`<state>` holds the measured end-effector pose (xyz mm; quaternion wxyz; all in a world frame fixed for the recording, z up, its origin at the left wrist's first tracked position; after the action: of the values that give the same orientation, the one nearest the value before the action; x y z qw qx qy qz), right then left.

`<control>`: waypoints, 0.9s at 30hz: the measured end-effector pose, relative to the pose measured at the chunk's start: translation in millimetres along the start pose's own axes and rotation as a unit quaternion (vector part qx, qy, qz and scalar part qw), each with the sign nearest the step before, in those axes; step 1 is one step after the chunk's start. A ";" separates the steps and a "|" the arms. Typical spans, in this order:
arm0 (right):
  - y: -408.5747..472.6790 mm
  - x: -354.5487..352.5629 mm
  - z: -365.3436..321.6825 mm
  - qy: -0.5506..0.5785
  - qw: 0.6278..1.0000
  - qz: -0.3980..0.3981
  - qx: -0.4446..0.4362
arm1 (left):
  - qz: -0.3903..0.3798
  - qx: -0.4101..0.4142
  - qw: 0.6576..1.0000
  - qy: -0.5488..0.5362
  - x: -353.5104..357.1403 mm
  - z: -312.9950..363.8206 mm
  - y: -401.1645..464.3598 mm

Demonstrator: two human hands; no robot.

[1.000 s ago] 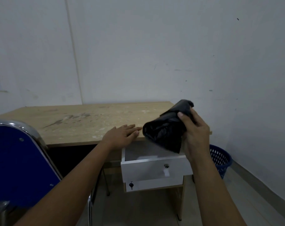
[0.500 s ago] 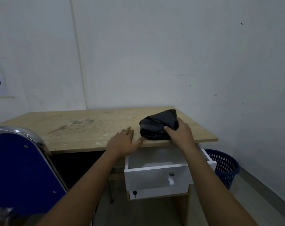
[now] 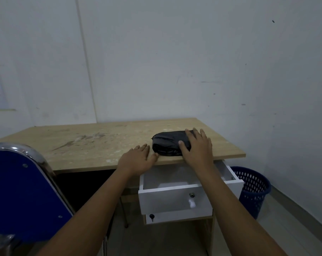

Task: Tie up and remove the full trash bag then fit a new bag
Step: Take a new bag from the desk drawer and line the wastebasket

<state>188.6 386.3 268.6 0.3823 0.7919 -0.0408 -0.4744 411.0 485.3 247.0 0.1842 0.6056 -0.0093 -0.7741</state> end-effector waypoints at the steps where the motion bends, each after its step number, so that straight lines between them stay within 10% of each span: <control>1: -9.9 -7.0 -0.4 0.030 0.998 0.057 -0.007 | -0.001 0.001 1.000 -0.001 0.1 0.1 0.0; 7: -117.6 -12.4 -0.9 0.090 0.966 0.237 -0.054 | -0.012 0.002 1.000 -0.004 -3.4 2.1 -3.1; 14: -210.5 38.7 17.8 0.147 0.982 0.117 -0.013 | -0.088 0.011 0.995 -0.048 -11.7 -1.4 -10.2; 27: -162.5 62.4 5.9 0.170 0.977 0.129 -0.017 | -0.057 0.030 0.997 -0.040 -15.3 -20.8 -9.7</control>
<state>169.7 470.7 117.4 0.4551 0.8422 -0.0689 -0.2806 431.0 503.2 253.4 0.1210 0.5791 -0.0058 -0.8062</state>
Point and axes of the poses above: each hand's wrist, its own y-axis towards the middle knuckle, its own x-axis out of the palm, z = x × y, the point moved 5 cm from there along y, towards the middle knuckle, and after that the axes turned 12 degrees about -y, right-handed, at the moved point
